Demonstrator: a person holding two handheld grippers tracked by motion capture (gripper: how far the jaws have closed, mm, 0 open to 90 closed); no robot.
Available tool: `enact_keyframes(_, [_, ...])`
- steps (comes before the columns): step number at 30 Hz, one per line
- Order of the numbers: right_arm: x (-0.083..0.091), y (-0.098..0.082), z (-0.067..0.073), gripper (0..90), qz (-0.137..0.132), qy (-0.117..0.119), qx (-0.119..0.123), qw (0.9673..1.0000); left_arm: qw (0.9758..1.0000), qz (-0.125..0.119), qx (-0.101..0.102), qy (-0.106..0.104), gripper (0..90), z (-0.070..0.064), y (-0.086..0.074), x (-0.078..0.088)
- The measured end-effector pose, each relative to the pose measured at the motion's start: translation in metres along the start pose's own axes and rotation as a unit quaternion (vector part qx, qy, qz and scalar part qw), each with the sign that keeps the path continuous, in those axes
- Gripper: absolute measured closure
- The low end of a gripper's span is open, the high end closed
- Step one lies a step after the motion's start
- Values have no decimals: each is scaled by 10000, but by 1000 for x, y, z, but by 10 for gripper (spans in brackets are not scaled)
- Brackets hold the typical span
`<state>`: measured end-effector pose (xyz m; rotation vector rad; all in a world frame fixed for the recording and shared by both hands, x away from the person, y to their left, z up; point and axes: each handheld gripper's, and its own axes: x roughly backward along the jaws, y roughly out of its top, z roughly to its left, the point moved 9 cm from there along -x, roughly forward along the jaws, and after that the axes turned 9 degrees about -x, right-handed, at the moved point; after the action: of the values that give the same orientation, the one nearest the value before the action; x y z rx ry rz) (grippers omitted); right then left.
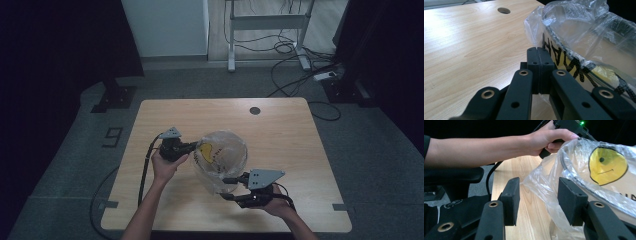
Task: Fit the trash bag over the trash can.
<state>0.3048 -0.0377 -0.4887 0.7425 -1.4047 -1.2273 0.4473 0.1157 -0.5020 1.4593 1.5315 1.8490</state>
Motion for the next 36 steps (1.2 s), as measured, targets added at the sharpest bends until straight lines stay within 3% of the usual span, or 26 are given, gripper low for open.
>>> enact_keyframes(10, [-23,-5,4,593,189,30,16,9998,10000,-16,12,-1,893,0,0,0])
enact_keyframes(12, [-24,-7,3,691,204,11,-22,9998,10000,-10,1,-6,893,0,0,0])
enact_keyframes(14, [-23,-7,1,783,150,53,-218,9996,10000,-8,-2,-5,893,0,0,0])
enact_keyframes(19, [-21,-12,-5,880,138,78,-445,9989,10000,-10,8,-3,893,0,0,0])
enact_keyframes(27, [-18,-24,-9,896,114,152,-717,9972,10000,-6,16,-4,893,0,-1,0])
enact_keyframes(33, [-25,-41,-12,897,462,17,-799,9957,10000,-6,24,-13,894,0,-1,-1])
enact_keyframes(36, [-30,-55,-19,898,733,-145,-900,9931,10000,-4,25,-20,894,0,-1,-1])
